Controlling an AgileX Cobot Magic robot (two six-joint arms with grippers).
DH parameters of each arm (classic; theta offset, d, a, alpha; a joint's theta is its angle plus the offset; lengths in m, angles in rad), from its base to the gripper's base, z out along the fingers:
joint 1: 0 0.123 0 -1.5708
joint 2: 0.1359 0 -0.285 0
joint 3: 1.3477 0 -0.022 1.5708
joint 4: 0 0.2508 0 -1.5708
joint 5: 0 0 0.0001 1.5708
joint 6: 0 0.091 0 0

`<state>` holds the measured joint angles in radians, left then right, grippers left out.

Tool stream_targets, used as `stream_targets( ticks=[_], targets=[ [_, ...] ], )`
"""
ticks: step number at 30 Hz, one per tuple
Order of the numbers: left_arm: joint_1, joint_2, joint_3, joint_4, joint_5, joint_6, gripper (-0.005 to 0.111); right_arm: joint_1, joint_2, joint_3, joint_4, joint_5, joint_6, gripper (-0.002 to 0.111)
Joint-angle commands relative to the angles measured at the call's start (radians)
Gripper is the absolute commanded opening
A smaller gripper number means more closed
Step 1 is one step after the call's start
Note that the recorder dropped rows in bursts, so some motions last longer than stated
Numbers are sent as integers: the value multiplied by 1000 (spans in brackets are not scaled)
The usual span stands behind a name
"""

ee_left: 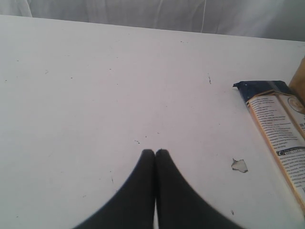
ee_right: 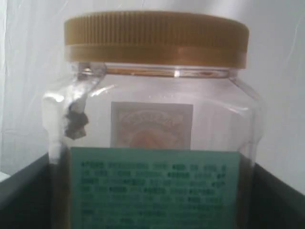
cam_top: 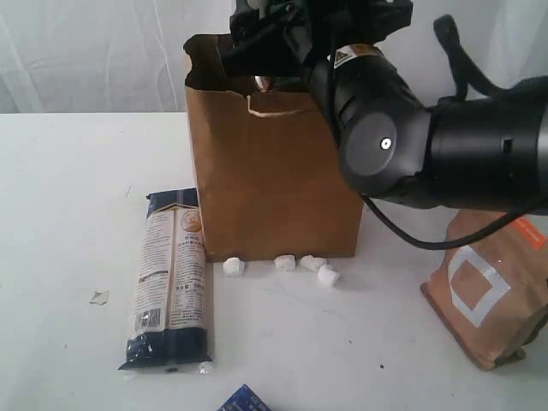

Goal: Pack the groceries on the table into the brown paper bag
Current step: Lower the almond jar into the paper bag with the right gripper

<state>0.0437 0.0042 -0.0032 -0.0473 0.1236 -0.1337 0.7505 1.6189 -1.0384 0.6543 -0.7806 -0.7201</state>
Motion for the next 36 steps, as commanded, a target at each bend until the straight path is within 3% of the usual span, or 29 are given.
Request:
stream_targets(
  ticks=[1,8,13,16,22,24,36],
  targets=[
    [-8,-4,3,0,0,2,0,-34,19,-14,-7,-68,-9,0],
    [-8,-4,3,0,0,2,0,-54,25,-14,106,-145,-9,0],
    [-8,-4,3,0,0,2,0,-54,25,-10,145,-96,-9,4],
    [-8,-4,3,0,0,2,0,-54,25,-8,145,-96,-9,17],
    [-8,-4,3,0,0,2,0,-54,25,-8,145,-105,-12,55],
    [-8,-4,3,0,0,2,0,-54,25,-8,145,-105,-12,61],
    [-8,-4,3,0,0,2,0,-54,25,-8,152,-137,-12,63]
  ],
)
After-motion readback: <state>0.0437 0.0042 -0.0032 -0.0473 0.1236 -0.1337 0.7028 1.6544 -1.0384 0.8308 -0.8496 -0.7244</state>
